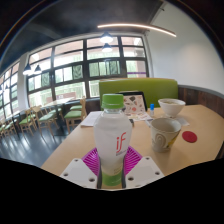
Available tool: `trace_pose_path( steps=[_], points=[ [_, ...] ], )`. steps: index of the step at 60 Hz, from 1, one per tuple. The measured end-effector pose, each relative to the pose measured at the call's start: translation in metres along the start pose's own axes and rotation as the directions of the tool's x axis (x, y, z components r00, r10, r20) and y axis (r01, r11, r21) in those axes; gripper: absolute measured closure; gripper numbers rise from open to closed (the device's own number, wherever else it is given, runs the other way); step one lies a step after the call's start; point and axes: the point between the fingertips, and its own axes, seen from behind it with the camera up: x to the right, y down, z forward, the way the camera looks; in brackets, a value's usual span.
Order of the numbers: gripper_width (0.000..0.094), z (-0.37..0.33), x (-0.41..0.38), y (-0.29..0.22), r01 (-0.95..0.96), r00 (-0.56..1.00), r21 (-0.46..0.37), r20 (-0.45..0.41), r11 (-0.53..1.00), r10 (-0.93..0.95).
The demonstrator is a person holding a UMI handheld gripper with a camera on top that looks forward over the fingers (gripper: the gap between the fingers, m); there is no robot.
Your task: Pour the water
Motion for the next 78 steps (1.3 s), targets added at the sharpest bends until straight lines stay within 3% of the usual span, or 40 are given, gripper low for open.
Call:
trace_pose_path(
  steps=[7, 13, 18, 24, 30, 34, 41, 42, 44, 56, 67, 71, 72, 75, 78],
  points=[
    [0.0672, 0.026, -0.023, -0.032, -0.227, 0.970, 0.014, 0.097, 0.974, 0.224],
    [0.0672, 0.040, -0.020, -0.076, -0.515, 0.843, 0.040, 0.201, 0.856, 0.498],
    [0.0673, 0.047, -0.004, -0.106, -0.762, 0.623, 0.016, 0.289, 0.647, 0.727],
    [0.0673, 0.043, 0.018, -0.134, -0.947, 0.256, -0.091, 0.370, 0.309, 0.893],
    [0.0674, 0.049, 0.039, -0.152, -0.967, -0.148, -0.253, 0.423, -0.040, 0.894],
    [0.0673, 0.030, 0.048, -0.161, -0.913, -0.359, -0.338, 0.408, -0.226, 0.840],
    [0.0671, 0.035, 0.052, -0.173, -0.846, -0.515, -0.369, 0.372, -0.386, 0.772],
    [0.0671, 0.036, 0.062, -0.160, -0.835, -0.525, -0.402, 0.382, -0.375, 0.760],
    [0.0672, 0.038, 0.056, -0.176, -0.823, -0.555, -0.373, 0.363, -0.429, 0.749],
    [0.0672, 0.037, 0.069, -0.174, -0.798, -0.595, -0.376, 0.369, -0.472, 0.713],
    [0.0672, 0.019, 0.034, -0.191, -0.839, -0.489, -0.455, 0.389, -0.299, 0.781],
    [0.0671, 0.004, 0.028, -0.219, -0.911, -0.294, -0.403, 0.474, -0.092, 0.830],
    [0.0672, 0.003, 0.035, -0.209, -0.918, -0.208, -0.396, 0.544, 0.031, 0.813],
    [0.0673, -0.019, 0.043, -0.228, -0.936, 0.008, -0.267, 0.637, 0.230, 0.771],
    [0.0673, -0.020, 0.064, -0.250, -0.917, 0.235, -0.089, 0.669, 0.389, 0.705]
  ],
)
